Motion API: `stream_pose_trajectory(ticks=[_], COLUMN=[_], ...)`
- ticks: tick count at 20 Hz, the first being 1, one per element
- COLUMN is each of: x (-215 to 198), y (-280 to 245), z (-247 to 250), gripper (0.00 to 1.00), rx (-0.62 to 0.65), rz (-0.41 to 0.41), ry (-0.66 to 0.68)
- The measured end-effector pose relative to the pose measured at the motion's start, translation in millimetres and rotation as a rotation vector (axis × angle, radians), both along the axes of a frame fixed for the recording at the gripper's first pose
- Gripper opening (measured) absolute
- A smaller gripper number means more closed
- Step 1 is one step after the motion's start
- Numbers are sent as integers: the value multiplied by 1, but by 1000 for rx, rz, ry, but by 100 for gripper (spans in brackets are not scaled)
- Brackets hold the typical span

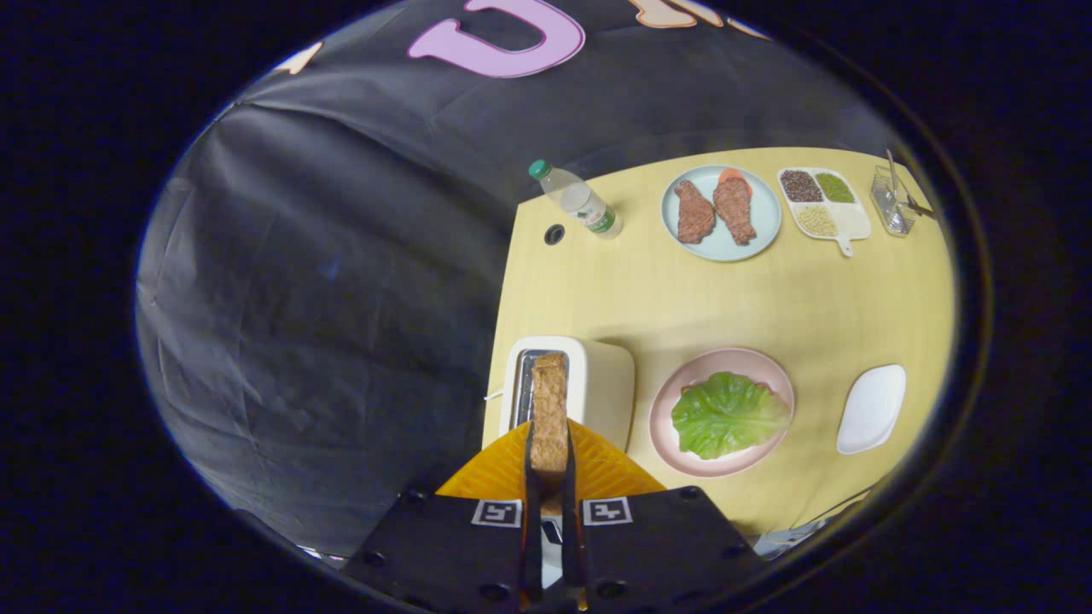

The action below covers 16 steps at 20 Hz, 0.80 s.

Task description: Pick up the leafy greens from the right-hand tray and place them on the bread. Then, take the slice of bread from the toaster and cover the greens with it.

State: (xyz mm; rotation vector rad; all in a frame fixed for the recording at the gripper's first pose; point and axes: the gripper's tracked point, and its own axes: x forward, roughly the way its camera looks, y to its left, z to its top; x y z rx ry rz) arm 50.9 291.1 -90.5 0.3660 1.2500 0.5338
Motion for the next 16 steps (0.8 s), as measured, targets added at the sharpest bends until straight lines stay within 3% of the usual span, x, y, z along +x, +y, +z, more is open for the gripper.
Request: stream_pose_trajectory(ticks=[6,10,16], x=[1,-5,-11], y=[-56,-86,-107], z=[-24,-77,-157], gripper=[12,12,12], rx=[105,88,114], rz=[23,64,45], ry=[-103,-134,-80])
